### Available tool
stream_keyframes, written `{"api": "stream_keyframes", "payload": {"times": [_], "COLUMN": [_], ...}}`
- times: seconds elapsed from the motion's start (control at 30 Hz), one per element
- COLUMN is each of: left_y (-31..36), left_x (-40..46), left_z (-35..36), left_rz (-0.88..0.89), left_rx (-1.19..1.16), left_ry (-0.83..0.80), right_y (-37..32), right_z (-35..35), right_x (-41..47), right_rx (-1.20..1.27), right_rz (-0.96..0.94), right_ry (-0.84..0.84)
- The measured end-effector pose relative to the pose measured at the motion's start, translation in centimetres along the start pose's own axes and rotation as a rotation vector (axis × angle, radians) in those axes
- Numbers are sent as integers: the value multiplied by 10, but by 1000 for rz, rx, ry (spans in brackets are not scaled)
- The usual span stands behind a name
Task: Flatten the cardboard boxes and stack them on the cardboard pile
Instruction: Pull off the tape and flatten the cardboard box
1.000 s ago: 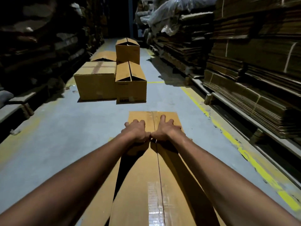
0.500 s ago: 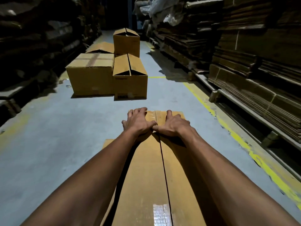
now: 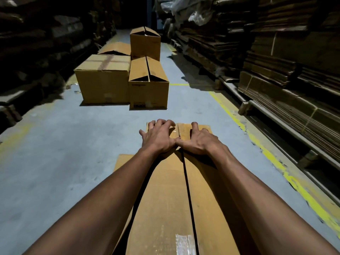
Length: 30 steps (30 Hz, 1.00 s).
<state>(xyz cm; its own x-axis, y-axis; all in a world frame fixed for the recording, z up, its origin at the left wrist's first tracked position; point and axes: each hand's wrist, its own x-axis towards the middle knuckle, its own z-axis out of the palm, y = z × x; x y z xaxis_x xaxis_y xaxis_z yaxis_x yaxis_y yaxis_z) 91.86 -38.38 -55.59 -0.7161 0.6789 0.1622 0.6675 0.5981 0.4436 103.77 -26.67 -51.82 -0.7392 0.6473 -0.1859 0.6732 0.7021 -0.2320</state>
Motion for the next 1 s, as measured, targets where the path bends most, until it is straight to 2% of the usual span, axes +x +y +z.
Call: {"api": "stream_keyframes", "payload": {"times": [0.47,0.73,1.0], "left_y": [8,5,11], "left_x": [-8,-9,-8], "left_z": [-2,-3,-2], "left_rz": [19,71,29], "left_rx": [-45,-86,-57], "left_ry": [225,108,202], "right_y": [3,8,11], "right_z": [12,16,19], "right_x": [5,10,11], "right_rx": [32,54,72], "right_rz": [27,-26,-51], "right_ry": [15,55,84]}}
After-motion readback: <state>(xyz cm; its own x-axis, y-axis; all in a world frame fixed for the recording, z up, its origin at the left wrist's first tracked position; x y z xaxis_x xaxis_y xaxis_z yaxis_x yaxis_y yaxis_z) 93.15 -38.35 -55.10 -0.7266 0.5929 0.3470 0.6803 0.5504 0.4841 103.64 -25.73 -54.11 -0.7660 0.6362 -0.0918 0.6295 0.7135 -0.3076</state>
